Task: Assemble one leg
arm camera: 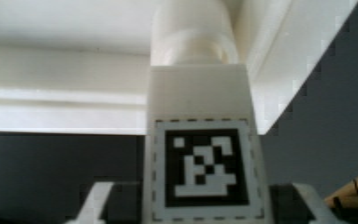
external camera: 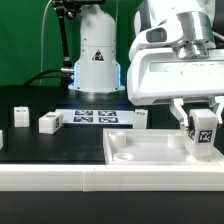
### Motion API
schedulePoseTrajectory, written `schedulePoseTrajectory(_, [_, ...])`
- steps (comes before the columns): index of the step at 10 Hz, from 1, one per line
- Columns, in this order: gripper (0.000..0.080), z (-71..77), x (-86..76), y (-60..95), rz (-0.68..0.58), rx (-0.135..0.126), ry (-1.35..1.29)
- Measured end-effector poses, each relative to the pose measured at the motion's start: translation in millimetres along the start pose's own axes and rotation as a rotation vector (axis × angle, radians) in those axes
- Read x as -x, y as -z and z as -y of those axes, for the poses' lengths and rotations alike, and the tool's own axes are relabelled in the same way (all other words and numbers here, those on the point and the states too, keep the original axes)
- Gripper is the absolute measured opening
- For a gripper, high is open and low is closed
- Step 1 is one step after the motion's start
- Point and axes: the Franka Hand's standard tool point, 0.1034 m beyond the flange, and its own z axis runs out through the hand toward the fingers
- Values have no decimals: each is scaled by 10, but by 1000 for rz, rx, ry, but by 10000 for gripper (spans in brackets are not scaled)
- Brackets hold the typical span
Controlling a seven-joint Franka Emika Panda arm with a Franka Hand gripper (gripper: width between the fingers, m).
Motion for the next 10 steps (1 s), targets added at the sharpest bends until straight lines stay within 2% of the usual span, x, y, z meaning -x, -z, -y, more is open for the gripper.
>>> schedulePoseTrajectory(4, [294,-30,29,-5,19,-2,-7])
schedulePoseTrajectory(5, [394,-29,37,-8,22,-2,-7])
schedulePoseTrajectory(6, [565,-29,40,-10,23,-2,-7])
schedulePoseTrajectory(7, [565,-29,42,-10,24,-2,-7])
schedulePoseTrajectory(8, [631,-29,43,-11,24,-2,-7])
schedulePoseTrajectory(10, [648,-29,43,-11,24,-2,-7])
